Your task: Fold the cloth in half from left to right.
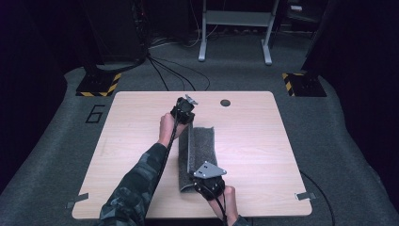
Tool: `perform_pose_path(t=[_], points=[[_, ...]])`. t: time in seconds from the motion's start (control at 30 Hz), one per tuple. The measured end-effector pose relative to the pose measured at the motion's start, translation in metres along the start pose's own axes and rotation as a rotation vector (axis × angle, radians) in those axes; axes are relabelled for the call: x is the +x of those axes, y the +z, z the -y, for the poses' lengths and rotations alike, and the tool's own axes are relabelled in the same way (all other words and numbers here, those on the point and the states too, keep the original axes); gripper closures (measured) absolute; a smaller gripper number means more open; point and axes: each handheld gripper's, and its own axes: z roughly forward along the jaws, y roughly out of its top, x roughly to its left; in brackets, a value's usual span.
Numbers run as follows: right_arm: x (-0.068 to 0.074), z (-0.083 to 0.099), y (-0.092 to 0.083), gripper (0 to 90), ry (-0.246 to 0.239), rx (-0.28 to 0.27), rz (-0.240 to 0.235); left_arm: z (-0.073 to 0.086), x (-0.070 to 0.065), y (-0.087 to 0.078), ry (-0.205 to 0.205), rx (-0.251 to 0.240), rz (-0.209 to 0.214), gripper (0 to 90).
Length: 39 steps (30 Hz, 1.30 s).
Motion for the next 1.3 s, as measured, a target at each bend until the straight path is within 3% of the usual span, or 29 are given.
perform_pose_path(t=[0.17, 0.4, 0.6, 0.8, 0.87, 0.9, 0.93, 1.0, 1.03, 1.1, 1.13, 1.17, 1.2, 1.3], points=[[-0.01, 0.014, -0.002, 85.4, 0.02, 0.063, 0.017, -0.002, -0.009, 0.015, 0.007, 0.027, 0.015, 88.0], [-0.019, 0.03, -0.003, 85.2, 0.06, 0.092, 0.032, -0.005, -0.021, 0.032, 0.016, 0.045, 0.039, 87.7], [-0.02, 0.036, -0.002, 85.0, 0.061, 0.118, 0.041, -0.007, -0.029, 0.04, 0.022, 0.047, 0.052, 87.6], [-0.025, 0.048, -0.002, 84.4, 0.087, 0.152, 0.062, -0.008, -0.033, 0.047, 0.02, 0.058, 0.042, 85.7], [-0.026, 0.049, -0.002, 84.0, 0.088, 0.152, 0.067, -0.008, -0.033, 0.049, 0.017, 0.068, 0.028, 80.9], [-0.027, 0.051, -0.002, 83.0, 0.093, 0.158, 0.066, -0.007, -0.032, 0.05, 0.006, 0.075, 0.035, 69.1], [-0.027, 0.054, -0.003, 80.8, 0.095, 0.169, 0.084, -0.006, -0.031, 0.05, -0.031, 0.054, 0.058, 53.2], [-0.029, 0.058, -0.003, 75.6, 0.091, 0.182, 0.106, -0.006, -0.03, 0.048, -0.053, 0.031, 0.068, 38.1], [-0.029, 0.058, -0.003, 75.6, 0.091, 0.182, 0.106, -0.006, -0.03, 0.046, -0.064, 0.012, 0.074, 38.1], [-0.032, 0.061, -0.005, 72.8, 0.1, 0.197, 0.117, -0.007, -0.03, 0.04, -0.062, -0.002, 0.082, 27.8], [-0.034, 0.063, -0.007, 65.1, 0.133, 0.214, 0.139, -0.007, -0.029, 0.035, -0.06, -0.009, 0.085, 24.8], [-0.034, 0.063, -0.007, 65.1, 0.133, 0.214, 0.139, -0.007, -0.029, 0.035, -0.06, -0.009, 0.085, 22.9], [-0.037, 0.065, -0.011, 56.1, 0.144, 0.225, 0.157, -0.006, -0.028, 0.032, -0.056, -0.007, 0.088, 21.8], [-0.045, 0.069, -0.018, 51.8, 0.149, 0.221, 0.186, 0.003, -0.021, 0.027, -0.068, -0.001, 0.075, 19.4]])
